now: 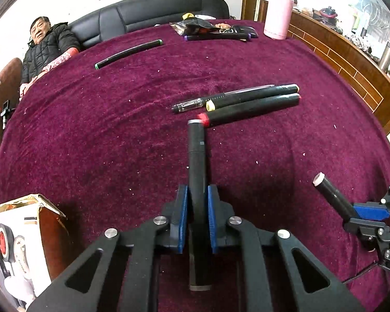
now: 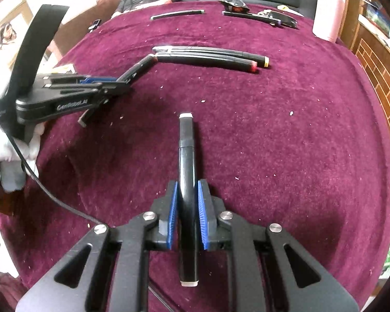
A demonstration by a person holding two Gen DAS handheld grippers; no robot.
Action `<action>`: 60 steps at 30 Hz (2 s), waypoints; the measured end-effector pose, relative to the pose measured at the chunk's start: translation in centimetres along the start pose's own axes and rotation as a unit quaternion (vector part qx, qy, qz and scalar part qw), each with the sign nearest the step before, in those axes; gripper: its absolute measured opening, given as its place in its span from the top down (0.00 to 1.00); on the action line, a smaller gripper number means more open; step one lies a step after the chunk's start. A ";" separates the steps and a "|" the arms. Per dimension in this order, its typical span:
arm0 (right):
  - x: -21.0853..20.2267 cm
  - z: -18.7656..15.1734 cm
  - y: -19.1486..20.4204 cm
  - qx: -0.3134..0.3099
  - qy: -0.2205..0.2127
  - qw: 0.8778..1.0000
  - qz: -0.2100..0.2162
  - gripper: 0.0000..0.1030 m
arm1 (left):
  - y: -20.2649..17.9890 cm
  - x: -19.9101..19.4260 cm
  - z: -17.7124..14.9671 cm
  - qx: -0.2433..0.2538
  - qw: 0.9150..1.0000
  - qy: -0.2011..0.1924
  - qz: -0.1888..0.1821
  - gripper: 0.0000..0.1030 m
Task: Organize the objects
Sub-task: 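Carry both black markers into the white tray and open both tools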
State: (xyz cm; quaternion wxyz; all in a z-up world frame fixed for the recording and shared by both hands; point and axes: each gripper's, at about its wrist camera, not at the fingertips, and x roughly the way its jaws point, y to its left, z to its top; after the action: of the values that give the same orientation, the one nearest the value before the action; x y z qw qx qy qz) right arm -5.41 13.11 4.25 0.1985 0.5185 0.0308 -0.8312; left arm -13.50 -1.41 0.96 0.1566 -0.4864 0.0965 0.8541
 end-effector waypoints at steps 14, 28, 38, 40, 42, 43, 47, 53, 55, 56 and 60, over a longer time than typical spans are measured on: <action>-0.3 -0.5 2.4 0.024 -0.021 0.999 -0.025 0.88 | 2.6 -7.2 -3.9 -0.087 0.989 -0.079 -0.087 0.89; -7.2 -2.1 12.4 -0.014 -0.111 0.994 -0.012 0.88 | 8.0 -18.6 -11.8 -0.144 0.966 -0.181 -0.113 0.89; -6.4 -1.0 23.9 -0.104 -0.129 0.986 0.029 0.87 | 16.6 -20.9 -19.1 -0.226 0.953 -0.195 -0.041 0.89; -5.5 -0.7 25.8 -0.115 -0.124 0.985 0.034 0.87 | 18.2 -20.8 -20.5 -0.243 0.950 -0.194 -0.030 0.89; -4.7 -0.3 27.5 -0.125 -0.119 0.984 0.037 0.87 | 19.4 -20.4 -21.2 -0.253 0.948 -0.191 -0.024 0.89; -4.3 0.0 28.4 -0.130 -0.117 0.984 0.037 0.87 | 19.9 -20.2 -21.5 -0.257 0.947 -0.190 -0.020 0.89; -2.9 1.1 30.3 -0.136 -0.111 0.984 0.031 0.87 | 21.5 -19.1 -22.5 -0.265 0.947 -0.179 -0.016 0.89; 0.1 2.5 32.5 -0.130 -0.085 0.987 0.026 0.87 | 22.7 -17.2 -23.1 -0.261 0.952 -0.160 0.006 0.89; 0.8 2.5 33.0 -0.128 -0.077 0.988 0.026 0.87 | 23.3 -16.6 -23.5 -0.262 0.953 -0.154 0.006 0.89; 1.3 2.5 33.2 -0.125 -0.072 0.989 0.027 0.87 | 23.5 -16.2 -23.7 -0.263 0.953 -0.151 0.006 0.89; 3.0 2.4 33.8 -0.116 -0.054 0.991 0.033 0.87 | 23.9 -15.5 -24.1 -0.266 0.954 -0.140 0.001 0.89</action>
State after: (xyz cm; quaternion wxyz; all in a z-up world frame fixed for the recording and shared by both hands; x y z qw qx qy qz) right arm 3.64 -19.50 8.02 0.2857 0.4472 0.0991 -0.8418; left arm 4.54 -34.00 2.34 0.0325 -0.3860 -0.1564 0.9086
